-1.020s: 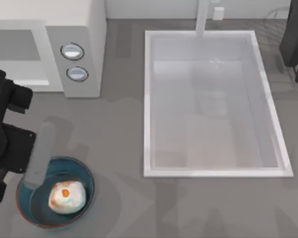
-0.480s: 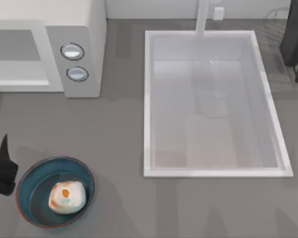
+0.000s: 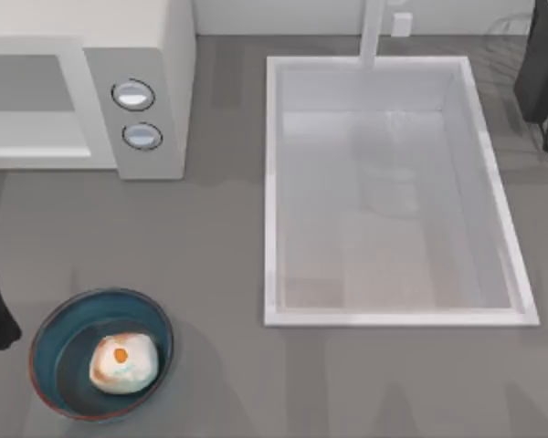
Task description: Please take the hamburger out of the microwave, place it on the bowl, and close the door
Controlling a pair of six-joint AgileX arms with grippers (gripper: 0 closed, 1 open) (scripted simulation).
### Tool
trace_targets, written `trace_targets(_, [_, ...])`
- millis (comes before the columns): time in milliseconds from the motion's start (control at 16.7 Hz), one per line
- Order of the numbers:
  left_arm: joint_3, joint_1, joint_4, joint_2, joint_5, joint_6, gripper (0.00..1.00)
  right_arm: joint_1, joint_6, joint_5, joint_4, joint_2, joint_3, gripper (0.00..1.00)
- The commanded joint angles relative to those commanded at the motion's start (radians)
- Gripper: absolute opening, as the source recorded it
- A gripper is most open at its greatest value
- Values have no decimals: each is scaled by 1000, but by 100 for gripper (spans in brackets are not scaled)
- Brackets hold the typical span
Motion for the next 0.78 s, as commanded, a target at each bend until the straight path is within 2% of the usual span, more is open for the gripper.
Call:
trace_targets(300, [0,0,0,0,0,0,100,0,0,0,0,0,0,100])
trace_targets(780, [0,0,0,0,0,0,40,0,0,0,0,0,0,100])
